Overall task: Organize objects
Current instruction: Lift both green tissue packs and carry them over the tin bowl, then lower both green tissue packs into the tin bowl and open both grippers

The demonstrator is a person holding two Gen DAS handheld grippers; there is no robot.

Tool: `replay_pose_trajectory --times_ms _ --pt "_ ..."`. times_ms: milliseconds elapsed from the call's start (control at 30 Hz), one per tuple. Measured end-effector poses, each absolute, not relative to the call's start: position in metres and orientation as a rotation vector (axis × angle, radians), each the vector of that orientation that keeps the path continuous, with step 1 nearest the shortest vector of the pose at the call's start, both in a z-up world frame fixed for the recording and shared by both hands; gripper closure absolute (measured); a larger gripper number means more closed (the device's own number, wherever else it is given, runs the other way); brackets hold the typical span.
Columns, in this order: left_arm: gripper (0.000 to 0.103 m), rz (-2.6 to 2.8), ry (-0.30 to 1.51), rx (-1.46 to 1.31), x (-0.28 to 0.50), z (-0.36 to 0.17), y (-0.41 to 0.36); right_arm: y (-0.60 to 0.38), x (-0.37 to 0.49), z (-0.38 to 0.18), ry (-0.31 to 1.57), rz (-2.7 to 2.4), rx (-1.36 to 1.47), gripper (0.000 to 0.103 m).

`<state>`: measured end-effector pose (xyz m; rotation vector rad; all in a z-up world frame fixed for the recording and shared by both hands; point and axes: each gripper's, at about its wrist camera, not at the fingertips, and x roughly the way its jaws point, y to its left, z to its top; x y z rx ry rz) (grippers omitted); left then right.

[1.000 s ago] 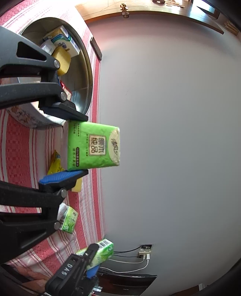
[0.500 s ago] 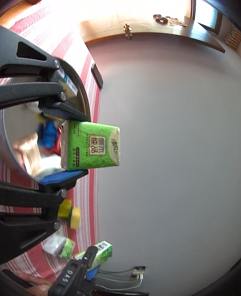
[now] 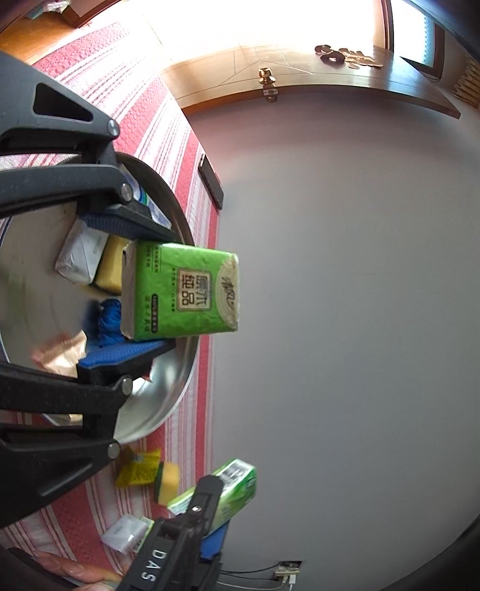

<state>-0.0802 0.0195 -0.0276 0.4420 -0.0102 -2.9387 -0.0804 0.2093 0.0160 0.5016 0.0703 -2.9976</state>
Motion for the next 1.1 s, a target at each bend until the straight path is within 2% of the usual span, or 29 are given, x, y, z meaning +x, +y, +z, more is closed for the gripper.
replay_pose_trajectory --times_ms 433,1100 --pt "0.053 -2.885 0.011 0.509 -0.096 -0.038 -0.005 0.159 -0.116 0.009 0.163 -2.9 0.584 0.048" --pt "0.053 -2.829 0.045 0.643 -0.113 -0.046 -0.029 0.141 -0.138 -0.018 0.175 -2.838 0.688 0.048"
